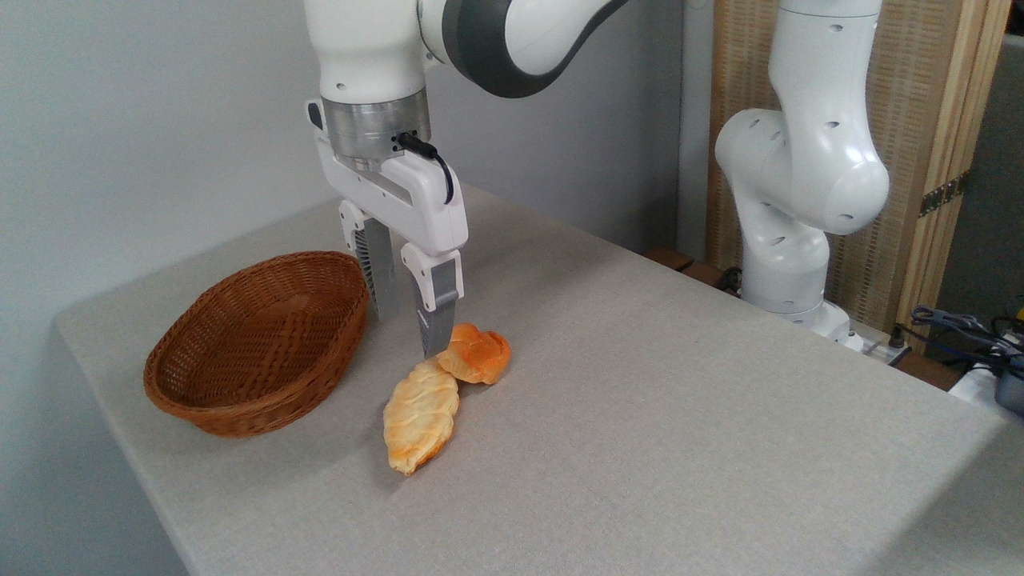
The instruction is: Put bread into the basket
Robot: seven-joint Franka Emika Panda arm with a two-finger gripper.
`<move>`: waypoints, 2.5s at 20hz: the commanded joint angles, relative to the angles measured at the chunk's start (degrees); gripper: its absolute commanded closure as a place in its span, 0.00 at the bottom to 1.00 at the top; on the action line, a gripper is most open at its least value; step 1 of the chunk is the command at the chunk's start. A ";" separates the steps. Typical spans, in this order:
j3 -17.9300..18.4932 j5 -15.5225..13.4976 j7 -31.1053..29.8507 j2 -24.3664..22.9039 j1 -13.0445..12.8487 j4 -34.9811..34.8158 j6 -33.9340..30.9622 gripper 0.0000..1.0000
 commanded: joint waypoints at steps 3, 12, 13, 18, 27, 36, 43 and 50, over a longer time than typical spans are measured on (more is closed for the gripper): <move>1.40 -0.75 0.48 -0.11 -0.59 0.20 0.76 0.00; 1.40 -0.75 0.57 -0.02 -0.59 0.20 0.23 0.00; 1.40 -0.75 0.57 -0.02 -0.59 0.20 0.23 0.00; 1.40 -0.75 0.48 0.06 -0.59 0.20 0.15 0.00; 0.96 -0.75 0.30 0.42 -1.02 0.12 -1.17 0.00; 0.69 -1.63 0.21 1.29 -2.70 -3.22 -1.96 0.00; 0.69 -3.04 0.21 1.73 -3.31 -5.85 -4.51 0.00; 0.61 -3.48 0.21 4.28 -5.07 -6.04 -6.01 0.00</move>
